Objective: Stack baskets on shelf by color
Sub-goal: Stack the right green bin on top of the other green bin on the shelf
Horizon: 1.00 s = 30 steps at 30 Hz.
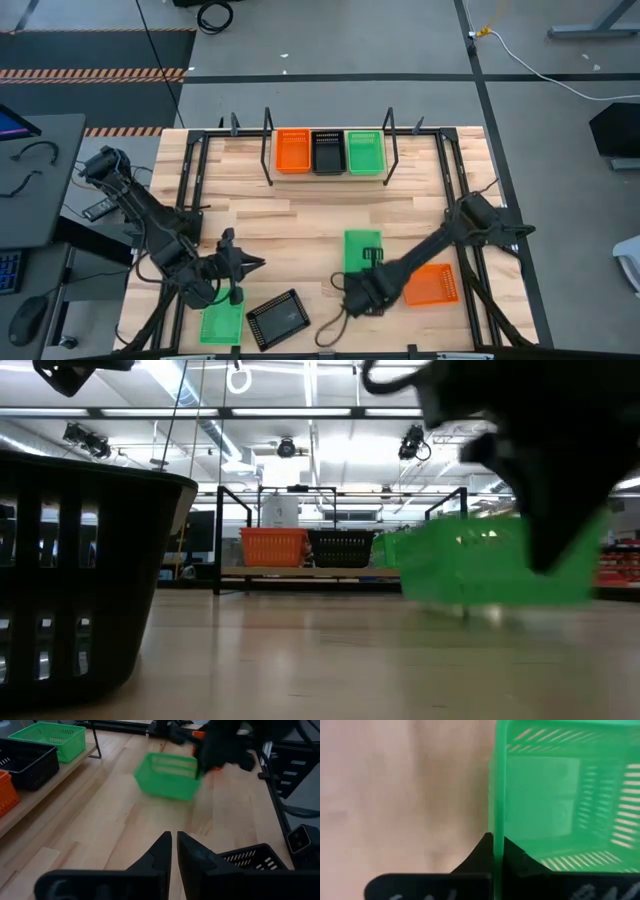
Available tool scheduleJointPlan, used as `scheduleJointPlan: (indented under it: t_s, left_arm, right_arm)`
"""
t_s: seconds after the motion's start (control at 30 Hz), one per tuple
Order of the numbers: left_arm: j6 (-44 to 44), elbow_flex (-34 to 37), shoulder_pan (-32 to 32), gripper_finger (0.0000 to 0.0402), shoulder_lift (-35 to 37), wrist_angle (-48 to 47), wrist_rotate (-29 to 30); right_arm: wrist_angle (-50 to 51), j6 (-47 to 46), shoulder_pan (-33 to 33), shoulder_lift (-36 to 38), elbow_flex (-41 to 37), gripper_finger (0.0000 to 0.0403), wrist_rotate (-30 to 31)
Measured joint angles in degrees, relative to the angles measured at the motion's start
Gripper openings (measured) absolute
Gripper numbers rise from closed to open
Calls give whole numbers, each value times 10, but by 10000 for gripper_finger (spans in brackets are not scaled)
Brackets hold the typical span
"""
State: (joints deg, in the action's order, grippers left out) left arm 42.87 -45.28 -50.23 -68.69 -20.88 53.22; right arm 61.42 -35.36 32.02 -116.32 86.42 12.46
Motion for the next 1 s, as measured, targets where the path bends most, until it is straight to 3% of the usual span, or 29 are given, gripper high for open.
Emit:
scheduleJointPlan:
  t_s: [0.23,0.4,0.6,0.77,1.0]
  left_arm:
    - [-1,0,-5,31,0,0,10]
    - [-16,0,3,28,0,0,12]
    - [-22,0,6,34,0,-1,12]
    - [-39,0,6,34,0,-3,12]
    - [-111,-10,24,28,1,-8,22]
  right_arm:
    - [140,73,-56,47,91,4,85]
    - [194,160,-131,112,120,2,136]
    - [180,305,-247,181,121,2,125]
    - [157,446,-331,200,121,1,60]
    - [167,530,-444,193,120,1,18]
